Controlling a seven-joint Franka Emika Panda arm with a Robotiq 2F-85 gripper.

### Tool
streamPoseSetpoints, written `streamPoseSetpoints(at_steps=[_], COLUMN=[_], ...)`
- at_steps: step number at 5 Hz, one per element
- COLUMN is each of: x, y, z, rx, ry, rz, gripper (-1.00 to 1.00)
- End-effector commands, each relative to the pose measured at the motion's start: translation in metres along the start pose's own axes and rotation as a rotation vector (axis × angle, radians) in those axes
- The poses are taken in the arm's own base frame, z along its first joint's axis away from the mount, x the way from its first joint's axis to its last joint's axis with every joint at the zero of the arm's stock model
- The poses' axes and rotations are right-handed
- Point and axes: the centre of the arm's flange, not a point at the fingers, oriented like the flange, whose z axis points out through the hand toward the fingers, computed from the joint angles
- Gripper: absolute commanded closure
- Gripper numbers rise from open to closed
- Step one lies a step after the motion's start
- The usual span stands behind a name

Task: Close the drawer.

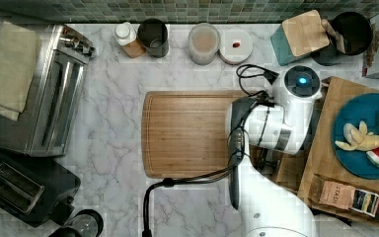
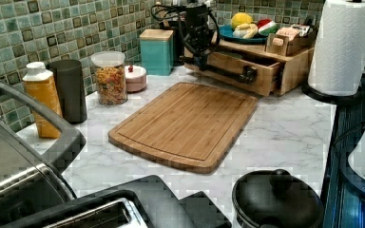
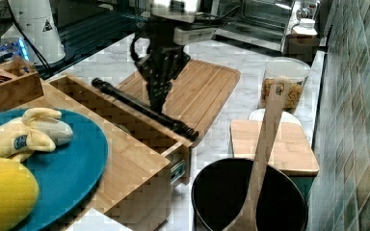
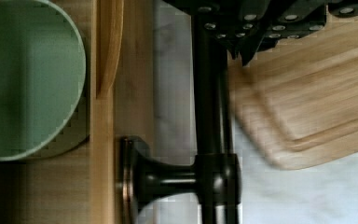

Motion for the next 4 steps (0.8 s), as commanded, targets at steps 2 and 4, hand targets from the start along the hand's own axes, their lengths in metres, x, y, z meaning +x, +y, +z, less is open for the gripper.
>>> streamPoseSetpoints(at_steps=[2, 4], x=[-0.031, -0.032], y=[0.231, 0.231], z=[0.045, 0.046], rx=[-0.171, -0.171], ry=[-0.063, -0.063], rz=[0.019, 0.019], gripper=[1.0, 1.0])
